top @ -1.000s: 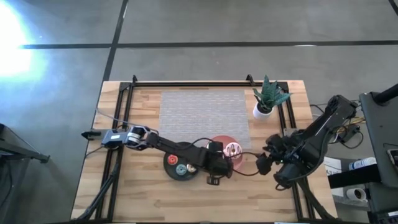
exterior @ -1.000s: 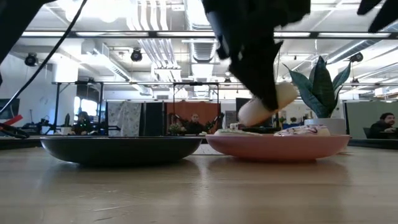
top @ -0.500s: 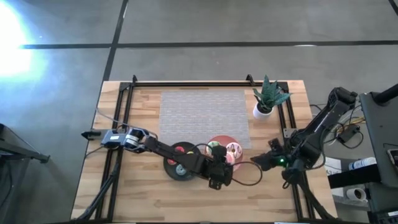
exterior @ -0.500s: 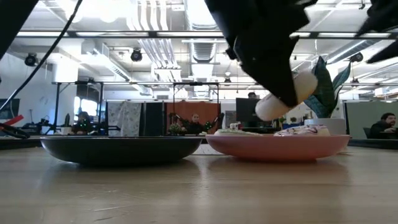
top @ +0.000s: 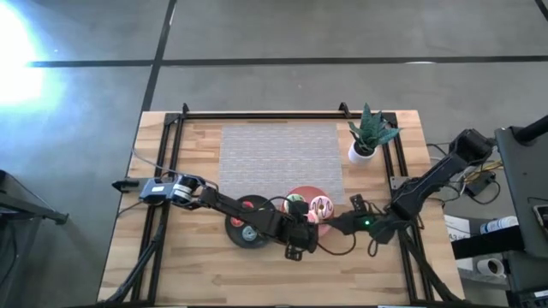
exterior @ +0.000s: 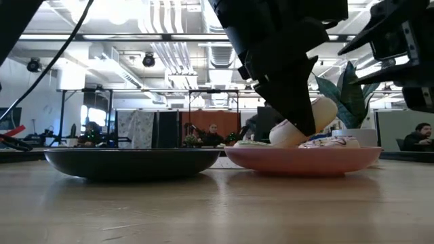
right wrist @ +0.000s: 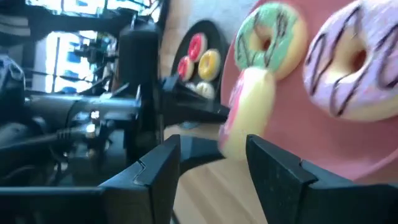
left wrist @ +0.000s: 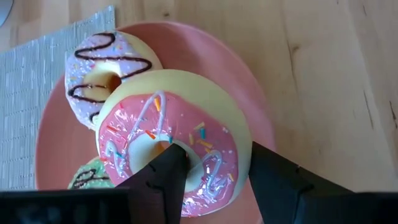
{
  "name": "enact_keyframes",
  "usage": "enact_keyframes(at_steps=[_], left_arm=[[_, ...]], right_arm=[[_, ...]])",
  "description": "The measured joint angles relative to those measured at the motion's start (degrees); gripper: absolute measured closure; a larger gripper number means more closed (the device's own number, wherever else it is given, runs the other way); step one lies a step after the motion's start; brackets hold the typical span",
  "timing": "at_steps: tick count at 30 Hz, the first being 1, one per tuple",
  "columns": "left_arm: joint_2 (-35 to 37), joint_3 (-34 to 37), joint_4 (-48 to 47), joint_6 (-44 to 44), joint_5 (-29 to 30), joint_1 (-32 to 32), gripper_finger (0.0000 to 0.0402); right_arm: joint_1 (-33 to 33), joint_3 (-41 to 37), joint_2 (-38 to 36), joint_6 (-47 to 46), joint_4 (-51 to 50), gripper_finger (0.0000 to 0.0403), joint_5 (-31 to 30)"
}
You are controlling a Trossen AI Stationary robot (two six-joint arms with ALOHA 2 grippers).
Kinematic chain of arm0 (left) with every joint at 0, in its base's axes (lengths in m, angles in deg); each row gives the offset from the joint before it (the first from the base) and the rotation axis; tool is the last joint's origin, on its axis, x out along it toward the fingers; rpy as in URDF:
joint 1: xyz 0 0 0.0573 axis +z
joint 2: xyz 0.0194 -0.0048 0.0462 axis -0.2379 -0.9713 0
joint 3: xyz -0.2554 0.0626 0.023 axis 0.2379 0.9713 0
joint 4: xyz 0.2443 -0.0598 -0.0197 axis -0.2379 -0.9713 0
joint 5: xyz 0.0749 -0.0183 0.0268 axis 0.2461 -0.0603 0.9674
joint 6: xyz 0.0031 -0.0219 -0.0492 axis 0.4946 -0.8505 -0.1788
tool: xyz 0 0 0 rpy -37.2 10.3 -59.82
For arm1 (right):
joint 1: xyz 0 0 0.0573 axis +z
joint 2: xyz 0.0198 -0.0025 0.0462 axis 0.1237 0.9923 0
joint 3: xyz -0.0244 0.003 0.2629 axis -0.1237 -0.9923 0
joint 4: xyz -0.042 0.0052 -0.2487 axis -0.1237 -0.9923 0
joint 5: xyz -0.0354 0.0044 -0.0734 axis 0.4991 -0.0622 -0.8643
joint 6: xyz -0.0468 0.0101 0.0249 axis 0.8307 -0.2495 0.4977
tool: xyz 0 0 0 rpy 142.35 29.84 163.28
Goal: Pick & Place donuts
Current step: Put the big pink doughnut on the pink plate
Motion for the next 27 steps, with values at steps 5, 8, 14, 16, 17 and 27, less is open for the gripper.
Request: enact_keyframes(at_steps=[5,8,14,16,17,27], left_arm=[[0.02,0.00,-0.10,-0.37,-0.15,-0.01,0.0264],[0.04,0.00,-0.07,-0.39,-0.14,0.00,0.0264],[0.04,-0.46,0.20,-0.43,-0.13,0.00,0.0264],[0.05,-0.98,0.31,-0.46,-0.13,0.00,0.0264],[0.07,-1.24,0.31,-0.46,-0.13,0.00,0.0264],[0.15,-1.25,0.24,-0.48,-0.33,0.00,0.0264]], right_arm=[[-0.49,0.95,3.86,1.14,4.07,0.0228,2.89],[-0.79,1.51,6.11,1.21,6.25,0.0228,2.85],[-1.30,1.64,10.45,1.15,12.21,0.0229,3.71],[-1.41,1.64,11.84,0.84,13.79,0.0234,4.11],[-1.50,1.64,12.25,0.71,14.37,0.0239,4.14],[-2.31,1.68,12.11,1.84,16.39,0.0339,4.29]])
